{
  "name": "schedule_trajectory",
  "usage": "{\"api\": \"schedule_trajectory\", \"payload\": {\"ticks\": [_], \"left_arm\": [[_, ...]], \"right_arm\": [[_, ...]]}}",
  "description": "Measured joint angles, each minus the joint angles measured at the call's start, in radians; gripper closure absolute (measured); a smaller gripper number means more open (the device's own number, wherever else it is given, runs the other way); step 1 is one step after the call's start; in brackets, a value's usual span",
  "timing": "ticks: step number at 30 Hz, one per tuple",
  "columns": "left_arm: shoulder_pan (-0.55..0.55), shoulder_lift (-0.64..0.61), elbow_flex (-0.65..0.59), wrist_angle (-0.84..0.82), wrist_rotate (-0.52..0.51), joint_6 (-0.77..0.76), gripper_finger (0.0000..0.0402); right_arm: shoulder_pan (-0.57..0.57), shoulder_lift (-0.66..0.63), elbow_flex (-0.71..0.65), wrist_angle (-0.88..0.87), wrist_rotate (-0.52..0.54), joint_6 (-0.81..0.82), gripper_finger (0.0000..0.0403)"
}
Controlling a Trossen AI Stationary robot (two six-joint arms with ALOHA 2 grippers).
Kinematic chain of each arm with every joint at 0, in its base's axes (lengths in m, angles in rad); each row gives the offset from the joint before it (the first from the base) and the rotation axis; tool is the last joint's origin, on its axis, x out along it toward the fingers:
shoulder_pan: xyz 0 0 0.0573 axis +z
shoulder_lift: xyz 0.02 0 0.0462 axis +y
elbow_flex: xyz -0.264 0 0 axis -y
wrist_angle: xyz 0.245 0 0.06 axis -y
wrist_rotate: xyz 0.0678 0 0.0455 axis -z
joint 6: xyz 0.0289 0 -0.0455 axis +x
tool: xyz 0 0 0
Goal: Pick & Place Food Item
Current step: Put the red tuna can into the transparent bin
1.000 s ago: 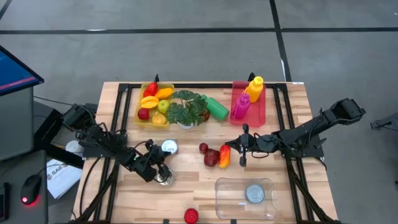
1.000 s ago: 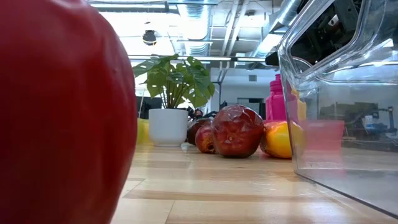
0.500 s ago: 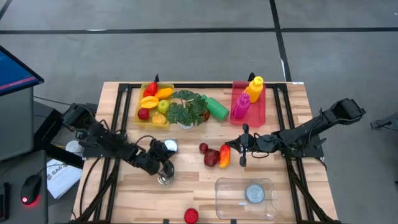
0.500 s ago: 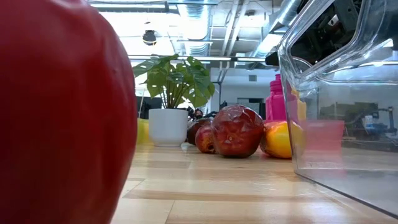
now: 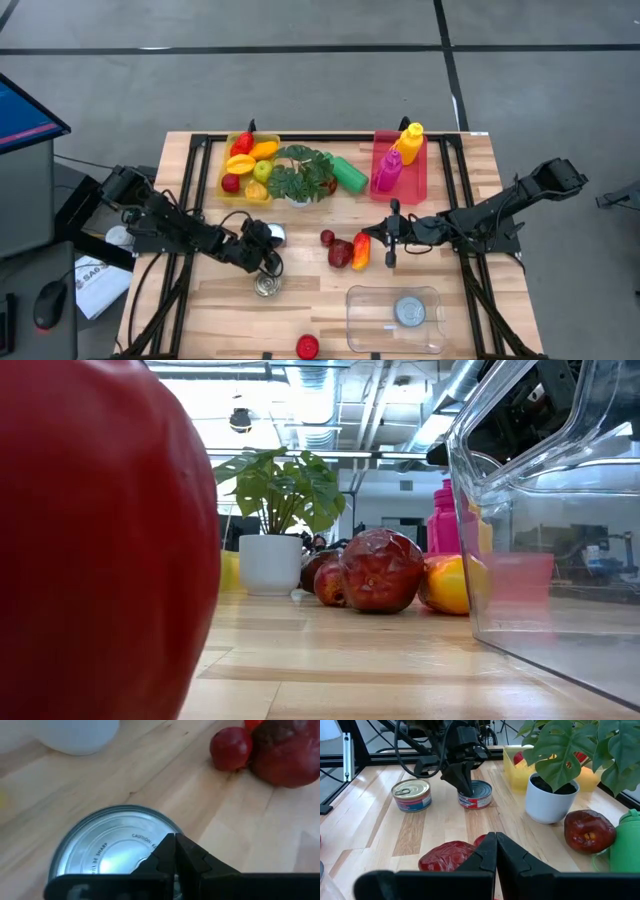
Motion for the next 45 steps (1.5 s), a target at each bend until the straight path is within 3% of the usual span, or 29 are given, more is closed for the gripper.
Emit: {"api": "schedule_trajectory", "payload": {"ticks": [15,23,45], "left_arm": [[0.072,-0.003,0.003,-0.136,-0.057,-0.046,0.0402],[0.052,-0.019,-0.002,-0.066,-0.056,0.031,0.0402],[0.038,0.012,0.003,-0.034,-0.007,-0.001,0.0402]], "right_arm": [[0.000,0.000,0.000,0.000,0.000,0.000,0.0403],[0.000,0.000,0.000,0.000,0.000,0.000,0.0403],[0.000,0.000,0.000,0.000,0.000,0.000,0.0403]]}}
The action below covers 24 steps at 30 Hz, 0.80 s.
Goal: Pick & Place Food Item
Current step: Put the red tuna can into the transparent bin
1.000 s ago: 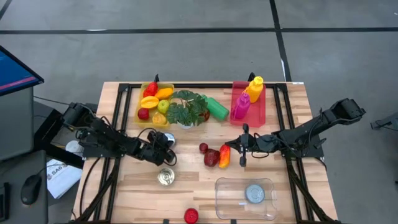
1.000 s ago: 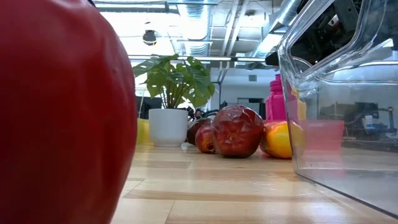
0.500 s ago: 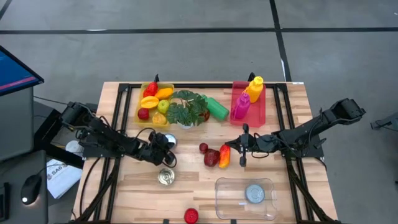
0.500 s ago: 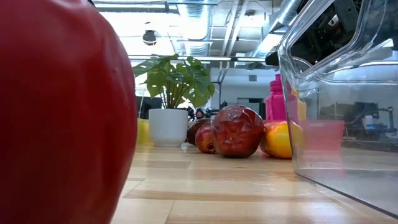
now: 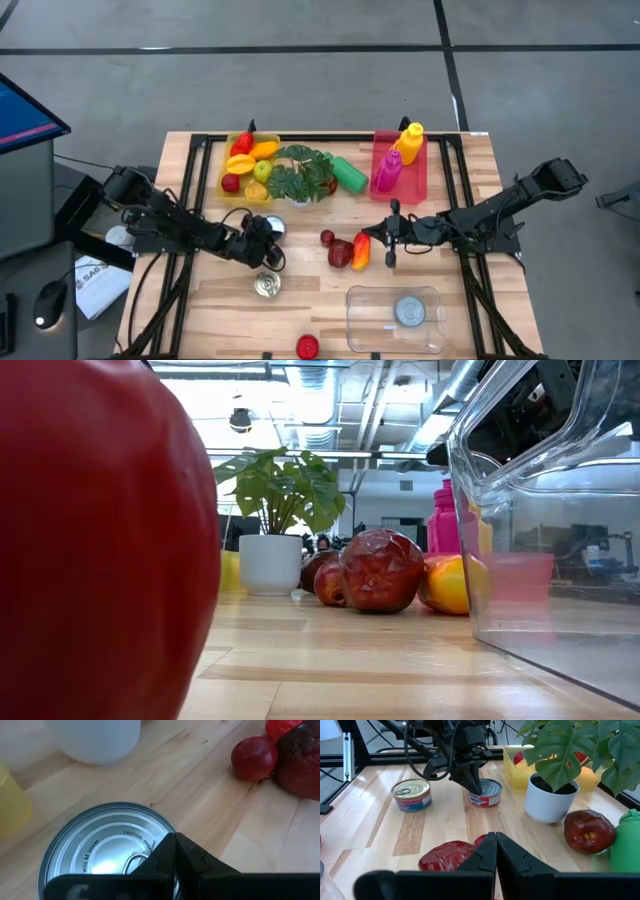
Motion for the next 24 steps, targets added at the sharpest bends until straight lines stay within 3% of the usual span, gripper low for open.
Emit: {"api": "schedule_trajectory", "payload": {"ticks": [11,17,24], "left_arm": [[-0.075,0.153,0.007,0.188,-0.084,0.051,0.0402],[-0.075,0.066,0.003,0.163,-0.045,0.116,0.0402],[-0.074,-0.154,0.004,0.036,-0.044,0.146,0.0402]], "right_arm": [[-0.001,0.000,0.000,0.000,0.000,0.000,0.0403],[-0.001,0.000,0.000,0.000,0.000,0.000,0.0403],[0.000,0.000,0.000,0.000,0.000,0.000,0.0403]]}}
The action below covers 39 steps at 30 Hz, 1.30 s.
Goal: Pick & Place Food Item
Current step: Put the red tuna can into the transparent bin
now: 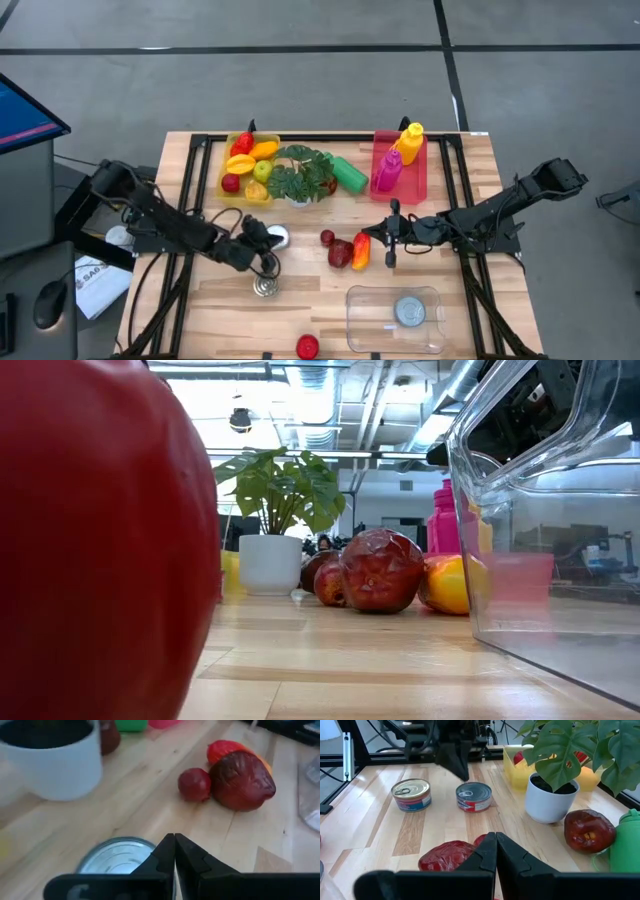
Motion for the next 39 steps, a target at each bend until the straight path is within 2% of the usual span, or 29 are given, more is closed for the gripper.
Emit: {"api": "schedule_trajectory", "payload": {"ticks": [4,8,12,18,30,39], "left_arm": [[0.000,-0.102,0.000,-0.200,0.005,-0.145,0.0402],[0.009,-0.166,0.000,-0.415,0.085,-0.295,0.0402],[0.014,-0.188,0.000,-0.510,0.139,-0.351,0.0402],[0.014,-0.165,0.000,-0.506,0.139,-0.352,0.0402],[0.014,-0.003,0.004,-0.388,0.108,-0.355,0.0402],[0.014,-0.049,-0.001,-0.392,0.105,-0.303,0.0402]], "right_arm": [[0.000,0.000,0.000,0.000,0.000,0.000,0.0403],[0.000,0.000,0.000,0.000,0.000,0.000,0.0403],[0.000,0.000,0.000,0.000,0.000,0.000,0.0403],[0.000,0.000,0.000,0.000,0.000,0.000,0.0403],[0.000,0.000,0.000,-0.002,0.000,0.000,0.0403],[0.000,0.000,0.000,-0.003,0.000,0.000,0.0403]]}}
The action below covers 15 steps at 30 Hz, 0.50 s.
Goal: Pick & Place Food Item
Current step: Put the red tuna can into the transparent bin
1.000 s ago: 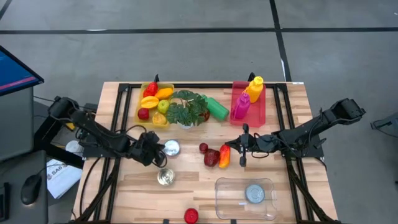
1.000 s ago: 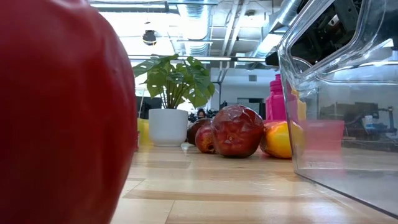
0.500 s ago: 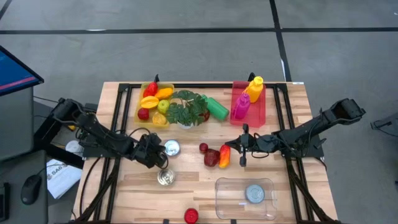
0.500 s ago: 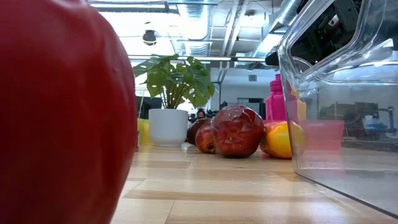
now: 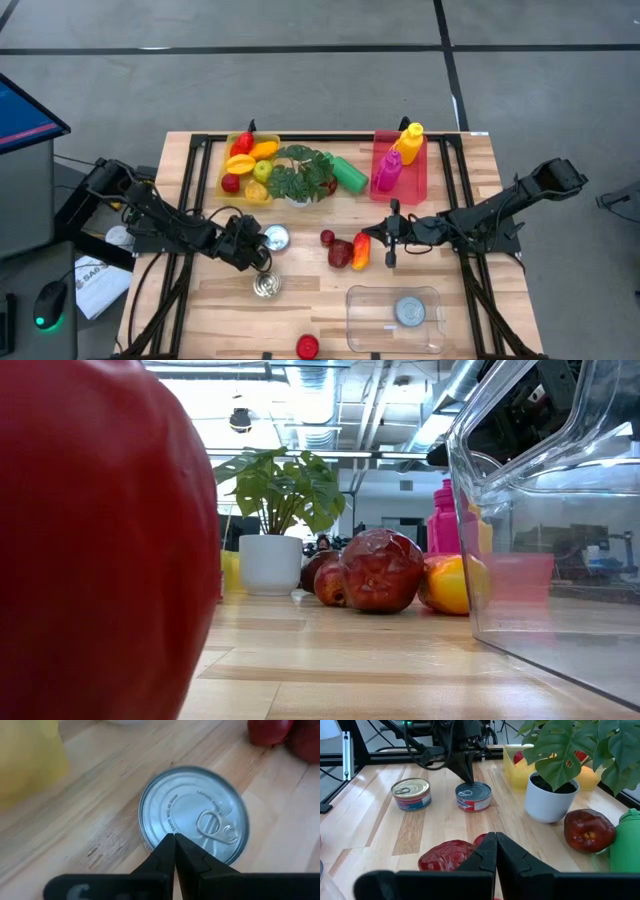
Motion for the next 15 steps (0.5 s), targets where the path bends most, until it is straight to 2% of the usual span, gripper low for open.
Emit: {"api": "schedule_trajectory", "payload": {"ticks": [8,15], "left_arm": [[-0.002,-0.067,0.000,-0.033,0.002,0.004,0.0402],[-0.002,-0.067,0.000,-0.056,0.055,-0.005,0.0402]], "right_arm": [[0.000,0.000,0.000,-0.001,0.000,0.000,0.0403],[0.000,0.000,0.000,-0.002,0.000,0.000,0.0403]]}}
